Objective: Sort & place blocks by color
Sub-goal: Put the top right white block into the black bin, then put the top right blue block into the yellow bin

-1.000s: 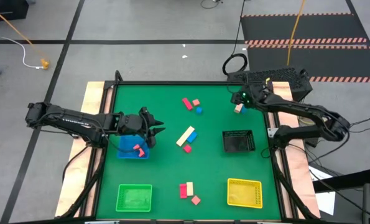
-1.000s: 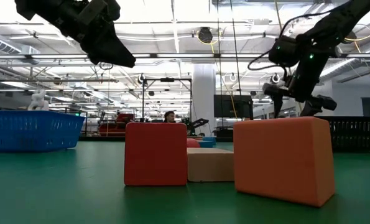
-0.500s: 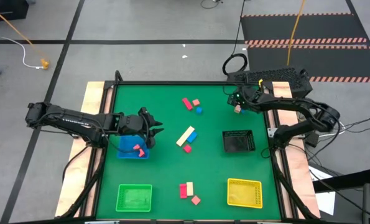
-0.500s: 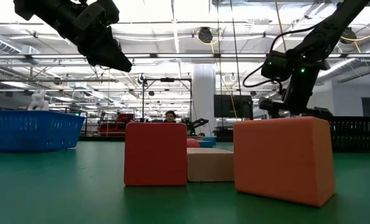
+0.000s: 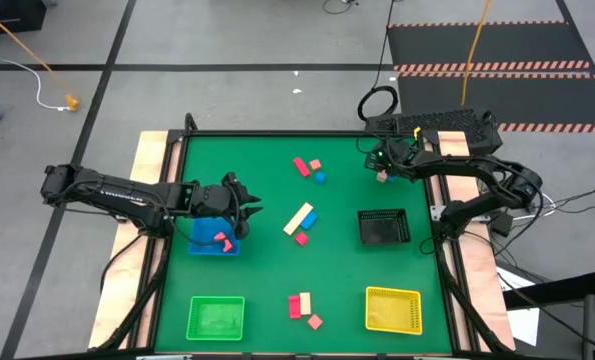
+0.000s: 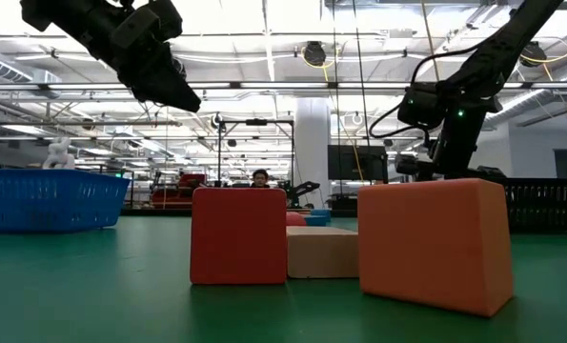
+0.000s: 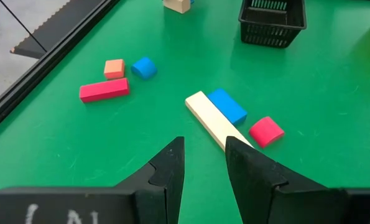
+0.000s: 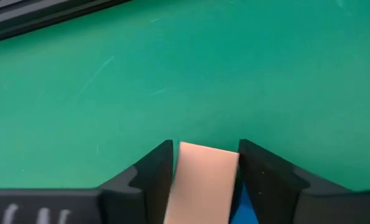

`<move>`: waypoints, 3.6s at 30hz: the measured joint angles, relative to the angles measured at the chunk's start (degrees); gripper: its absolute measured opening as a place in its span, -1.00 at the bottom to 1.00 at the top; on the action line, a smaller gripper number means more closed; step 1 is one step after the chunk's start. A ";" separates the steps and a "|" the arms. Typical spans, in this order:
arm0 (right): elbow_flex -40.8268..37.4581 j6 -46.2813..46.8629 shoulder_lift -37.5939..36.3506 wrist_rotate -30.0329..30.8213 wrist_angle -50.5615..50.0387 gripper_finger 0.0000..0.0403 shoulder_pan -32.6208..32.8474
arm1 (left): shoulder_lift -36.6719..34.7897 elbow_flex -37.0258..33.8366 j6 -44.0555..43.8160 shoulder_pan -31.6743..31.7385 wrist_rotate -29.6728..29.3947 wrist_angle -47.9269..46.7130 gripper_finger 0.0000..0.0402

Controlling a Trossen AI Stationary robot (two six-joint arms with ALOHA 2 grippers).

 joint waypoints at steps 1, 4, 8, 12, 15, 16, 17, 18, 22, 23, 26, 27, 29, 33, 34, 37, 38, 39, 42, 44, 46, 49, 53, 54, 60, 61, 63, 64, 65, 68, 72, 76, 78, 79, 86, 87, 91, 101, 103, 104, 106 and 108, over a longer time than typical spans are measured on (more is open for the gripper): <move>0.00 0.00 0.00 0.00 0.20 -0.23 0.00 | 0.00 0.00 0.00 -0.02 0.00 0.00 -0.41; 0.00 0.00 0.00 -0.02 0.98 -0.34 0.00 | 0.00 0.00 0.04 -0.02 0.00 0.02 -0.41; -0.02 -0.62 0.00 -0.14 1.99 -0.39 0.00 | 0.00 0.00 0.09 -0.02 0.00 0.00 -0.41; -0.02 -1.51 0.00 -0.21 3.21 -0.39 0.04 | 0.00 0.00 0.12 -0.04 -0.01 -0.98 -0.41; -0.04 -2.23 -0.01 -1.30 4.11 -0.40 0.04 | 0.00 0.00 0.08 -0.04 -0.02 -1.45 -0.41; -0.04 -2.53 -0.15 -2.21 4.65 -0.40 0.04 | 0.00 0.00 -0.02 -0.04 0.00 -1.63 -0.41; -0.04 -2.64 -0.48 -3.24 5.25 -0.40 0.04 | 0.00 0.00 -0.04 -0.04 0.00 -1.74 -0.41; -0.07 -2.68 -0.83 -3.77 6.22 -0.40 0.10 | 0.00 0.00 -0.04 -0.04 -0.01 -1.71 -0.41; -0.07 -5.01 -3.02 -7.34 11.93 -0.41 0.51 | 0.00 0.00 -0.07 -0.04 -0.02 -1.70 -0.41; -0.07 -6.47 -3.62 -8.43 13.99 -0.41 0.69 | 0.00 0.00 -0.09 -0.04 -0.02 -1.68 -0.41; -0.07 -10.12 -5.61 -14.01 19.27 -0.41 1.66 | 0.00 0.00 -0.11 -0.04 -0.02 -1.68 -0.41; -0.07 -10.82 -6.23 -16.16 21.09 -0.41 2.20 | 0.00 0.00 -0.14 -0.04 -0.02 -1.68 -0.41; -0.07 -12.08 -7.57 -21.12 23.97 -0.41 3.64 | 0.00 0.00 -0.38 -0.04 -0.02 -1.68 -0.41; -0.07 -13.02 -10.64 -26.09 26.52 -0.41 7.98 | 0.00 0.00 -0.46 -0.04 -0.02 -1.68 -0.41; -0.07 -13.10 -11.55 -26.73 26.59 -0.41 9.28 | 0.00 0.00 -0.46 -0.04 -0.02 -1.67 -0.41; -0.07 -13.11 -13.84 -27.35 25.89 -0.41 13.82 | 0.00 0.00 -0.46 -0.04 -0.02 -1.67 -0.41; -0.07 -13.11 -14.50 -27.30 25.59 -0.41 15.60 | 0.00 0.00 -0.46 -0.04 -0.02 -1.68 -0.41; -0.07 -13.11 -15.04 -27.29 25.71 -0.41 17.39 | 0.00 0.00 -0.46 -0.04 -0.02 -1.68 -0.41; -0.07 -13.32 -15.87 -27.29 25.22 -0.41 22.72 | 0.00 0.00 -0.34 -0.01 -0.02 -1.67 -0.41; -0.07 -13.54 -15.85 -27.32 24.97 -0.41 26.05 | 0.00 0.00 0.02 -0.01 -0.02 -1.60 -0.41; -0.07 -13.55 -15.85 -27.44 24.91 -0.41 28.90 | 0.00 0.00 0.07 0.00 -0.02 -1.60 -0.41; -0.07 -13.53 -15.86 -28.75 23.74 -0.40 32.08 | 0.00 0.00 0.10 0.00 -0.02 -1.60 -0.41; -0.03 -13.22 -17.57 -30.40 18.38 -0.39 34.23 | 0.00 0.00 0.35 0.00 -0.02 -1.60 -0.41; -0.04 -13.22 -18.17 -30.33 15.66 -0.39 34.39 | 0.00 0.00 0.58 0.00 -0.02 -1.60 -0.41; -0.04 -13.12 -23.17 -26.98 0.23 -0.38 33.50 | 0.00 0.00 1.87 0.05 -0.05 -0.76 -0.41; -0.04 -13.12 -24.07 -26.21 -1.93 -0.38 33.25 | 0.00 0.00 1.86 0.05 -0.05 -0.75 -0.41; -0.04 -13.11 -26.14 -25.18 -6.35 -0.38 32.90 | 0.00 0.00 1.86 0.05 -0.05 -0.50 -0.41; -0.04 -13.10 -27.06 -24.77 -7.97 -0.38 32.77 | 0.00 0.00 1.86 0.05 -0.06 -0.51 -0.41; -0.04 -13.04 -27.97 -23.94 -9.57 -0.38 32.76 | 0.00 0.00 1.86 0.05 -0.07 -0.47 -0.41; -0.04 -12.92 -29.75 -22.45 -14.74 -0.38 32.76 | 0.00 0.00 1.67 0.05 -0.07 -0.34 -0.41; -0.04 -12.90 -30.59 -22.43 -20.12 -0.38 32.72 | 0.00 0.00 1.68 0.05 -0.07 0.25 -0.41; -0.04 -12.19 -30.40 -22.43 -24.32 -0.38 32.72 | 0.00 0.00 1.75 0.05 -0.07 0.66 -0.41; -0.04 -11.34 -30.32 -22.44 -26.07 -0.38 32.72 | 0.00 0.00 1.81 0.05 -0.07 0.66 -0.41; -0.04 -10.98 -30.32 -22.48 -26.69 -0.38 32.72 | 0.00 0.00 1.82 0.05 -0.07 0.66 -0.41; -0.04 -5.25 -30.27 -22.62 -27.37 -0.31 32.72 | 0.00 0.00 2.13 0.05 -0.07 0.61 -0.41; -0.04 -4.49 -30.27 -22.62 -27.39 -0.28 32.72 | 0.00 0.00 2.32 0.05 -0.07 0.61 -0.41; -0.04 -2.22 -30.27 -22.64 -28.19 -0.11 32.72 | 0.00 0.00 2.54 0.05 -0.07 0.61 -0.41; -0.04 -2.27 -30.36 -22.77 -25.04 0.22 32.72 | 0.00 0.00 2.58 0.05 -0.07 0.57 -0.41; -0.04 -2.69 -30.36 -22.80 -22.78 0.23 32.72 | 0.00 0.00 2.58 0.05 -0.07 0.57 -0.41; -0.04 -2.96 -30.36 -22.79 -21.71 0.23 32.72 | 0.00 0.00 2.58 0.05 -0.07 0.57 -0.41; -0.04 -3.52 -30.36 -22.43 -19.55 0.23 32.54 | 0.00 0.00 2.60 0.07 -0.07 0.57 -0.41; -0.04 -4.11 -30.36 -19.92 -17.51 0.23 32.00 | 0.00 0.00 2.62 0.07 -0.07 0.73 -0.41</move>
